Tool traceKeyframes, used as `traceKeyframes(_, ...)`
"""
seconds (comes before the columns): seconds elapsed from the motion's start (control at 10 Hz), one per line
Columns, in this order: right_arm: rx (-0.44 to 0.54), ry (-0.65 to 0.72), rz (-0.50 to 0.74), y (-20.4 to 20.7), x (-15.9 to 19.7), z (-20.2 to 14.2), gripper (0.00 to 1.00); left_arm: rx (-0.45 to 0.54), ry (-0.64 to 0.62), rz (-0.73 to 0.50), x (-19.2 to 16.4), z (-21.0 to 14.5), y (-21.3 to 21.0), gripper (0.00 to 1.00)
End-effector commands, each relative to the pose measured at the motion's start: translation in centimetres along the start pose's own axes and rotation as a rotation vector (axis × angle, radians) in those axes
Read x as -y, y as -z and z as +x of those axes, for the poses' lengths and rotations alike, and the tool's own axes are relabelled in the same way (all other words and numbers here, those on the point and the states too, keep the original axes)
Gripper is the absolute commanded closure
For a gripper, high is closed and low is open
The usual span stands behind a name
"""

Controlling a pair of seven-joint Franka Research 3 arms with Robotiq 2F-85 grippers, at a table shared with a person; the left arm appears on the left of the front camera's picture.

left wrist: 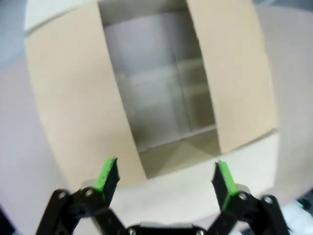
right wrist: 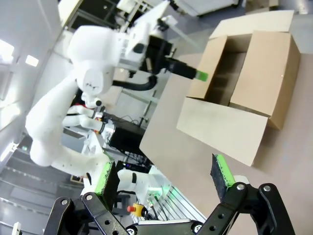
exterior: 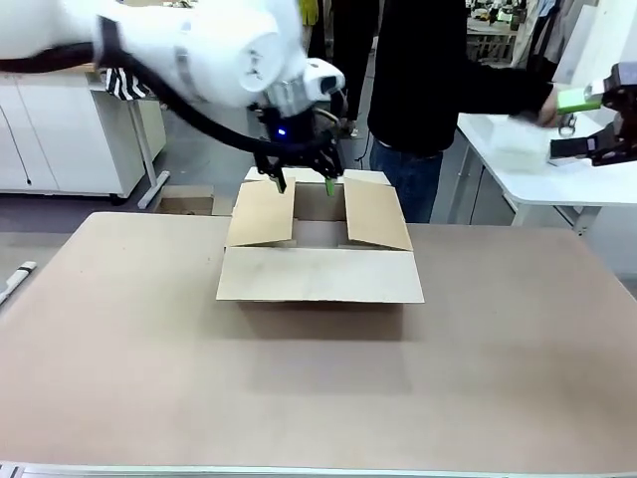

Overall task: Pack the gift set into the box.
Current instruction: Place both hands on the side flaps of the Package Box and spread them outward.

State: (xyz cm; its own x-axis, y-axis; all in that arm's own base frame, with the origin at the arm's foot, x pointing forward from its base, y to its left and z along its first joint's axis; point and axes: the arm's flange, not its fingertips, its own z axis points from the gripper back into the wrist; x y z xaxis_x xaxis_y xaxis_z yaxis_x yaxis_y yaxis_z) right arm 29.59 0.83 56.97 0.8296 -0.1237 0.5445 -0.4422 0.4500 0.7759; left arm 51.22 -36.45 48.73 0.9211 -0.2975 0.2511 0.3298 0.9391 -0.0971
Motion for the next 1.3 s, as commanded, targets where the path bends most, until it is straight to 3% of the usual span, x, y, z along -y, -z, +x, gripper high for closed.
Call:
traceKeyframes(0.0,0.015,-0.028,0.02,0.3,0.1,0.3,0.0,-0.053,-0.008,0.11,2.9,4.0,1.1,0.0)
traceKeyframes(0.6,0.015,-0.028,0.02,0.3,0.1,0.3,0.0,-0.032,-0.262,0.418,1.2,5.0,7.7,0.0)
traceKeyframes(1.2,0.015,-0.028,0.02,0.3,0.1,0.3,0.0,-0.064,-0.285,0.627,-1.9,4.1,8.8,0.0)
